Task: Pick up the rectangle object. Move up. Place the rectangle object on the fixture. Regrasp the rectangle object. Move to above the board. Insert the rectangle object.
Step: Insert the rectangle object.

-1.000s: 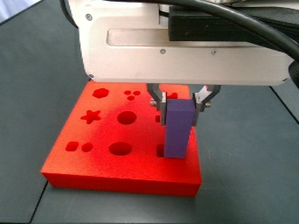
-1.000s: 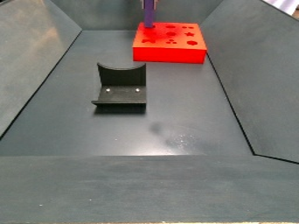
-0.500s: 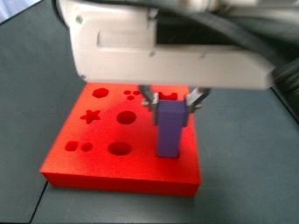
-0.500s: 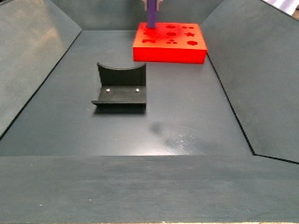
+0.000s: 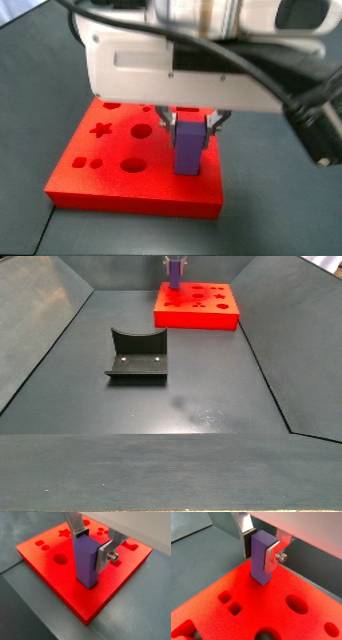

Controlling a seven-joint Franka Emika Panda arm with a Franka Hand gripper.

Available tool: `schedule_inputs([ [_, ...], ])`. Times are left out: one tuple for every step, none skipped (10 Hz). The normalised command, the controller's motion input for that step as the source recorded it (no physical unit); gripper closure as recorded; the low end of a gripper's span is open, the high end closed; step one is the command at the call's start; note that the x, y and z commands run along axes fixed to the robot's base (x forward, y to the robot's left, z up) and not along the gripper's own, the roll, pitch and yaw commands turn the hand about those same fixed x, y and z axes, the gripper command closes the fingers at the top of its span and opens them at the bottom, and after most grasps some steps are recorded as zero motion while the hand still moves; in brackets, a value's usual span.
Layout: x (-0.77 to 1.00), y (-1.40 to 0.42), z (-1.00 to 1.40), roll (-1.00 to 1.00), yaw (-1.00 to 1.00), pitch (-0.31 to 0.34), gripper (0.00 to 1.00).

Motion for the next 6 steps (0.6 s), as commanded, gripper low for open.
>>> schedule_inputs([
  [0.10,0.00,-0.57,0.10,0.00,0.000,1.00],
  [0.04,0.00,-0.45,0.09,0.00,-0.009,1.00],
  [0.07,0.00,-0.39,0.11,-0.06,0.000,1.00],
  [0.04,0.00,-0.10,-0.01,-0.05,0.000,1.00],
  [0.01,0.04,-0.01,-0.05,-0.05,0.000,1.00],
  [0.05,0.03,0.00,-0.03,-0.03,0.016,1.00],
])
